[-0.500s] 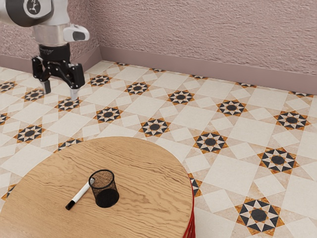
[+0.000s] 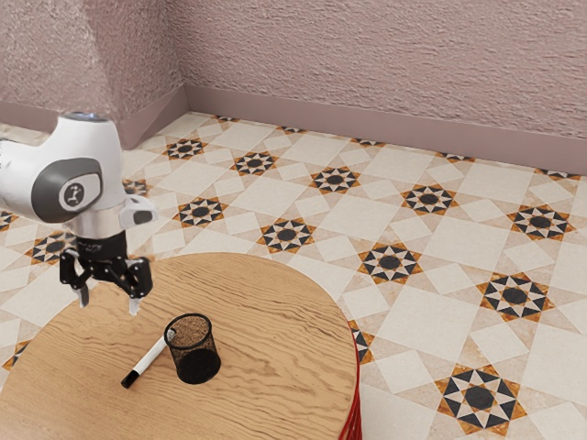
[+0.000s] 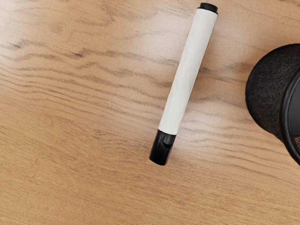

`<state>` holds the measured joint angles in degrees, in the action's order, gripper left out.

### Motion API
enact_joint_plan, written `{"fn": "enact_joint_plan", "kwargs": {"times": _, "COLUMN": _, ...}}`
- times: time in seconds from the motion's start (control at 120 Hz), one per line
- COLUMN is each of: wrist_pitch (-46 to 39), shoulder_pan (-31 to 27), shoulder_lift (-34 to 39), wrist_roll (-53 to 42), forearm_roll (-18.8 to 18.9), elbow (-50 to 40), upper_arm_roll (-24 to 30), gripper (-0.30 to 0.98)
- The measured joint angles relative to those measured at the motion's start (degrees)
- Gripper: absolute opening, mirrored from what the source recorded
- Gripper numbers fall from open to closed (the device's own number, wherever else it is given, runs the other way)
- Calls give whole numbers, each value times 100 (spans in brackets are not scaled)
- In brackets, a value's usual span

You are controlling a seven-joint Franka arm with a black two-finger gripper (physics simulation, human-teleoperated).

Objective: Put the marker into the pen holder.

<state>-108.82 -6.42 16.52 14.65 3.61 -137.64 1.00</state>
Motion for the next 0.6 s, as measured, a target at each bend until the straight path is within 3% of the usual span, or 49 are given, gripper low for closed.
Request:
{"fn": "enact_joint_plan", "kwargs": {"times": 0.158, "wrist_pitch": -1261, "shoulder_pan": -186, "shoulder_lift": -280, "wrist_roll": -152, "forearm_roll": -13, "elbow": -881, "upper_arm_roll": -18, "gripper": 68}}
{"fn": "enact_joint_plan", "kwargs": {"times": 0.342, "wrist_pitch": -2491, "shoulder_pan": -238, "shoulder_lift": -706, "wrist_roll": -631, "forearm_roll": -13, "elbow": -1195, "upper_arm_roll": -21, "gripper": 67}}
{"fn": "enact_joint_plan", "kwargs": {"times": 0.6, "wrist_pitch": -3464, "shoulder_pan": -249, "shoulder_lift": -1047, "wrist_roll": -1293, "forearm_roll": -70, "elbow": -1509, "upper_arm_roll": -21, "gripper": 66}}
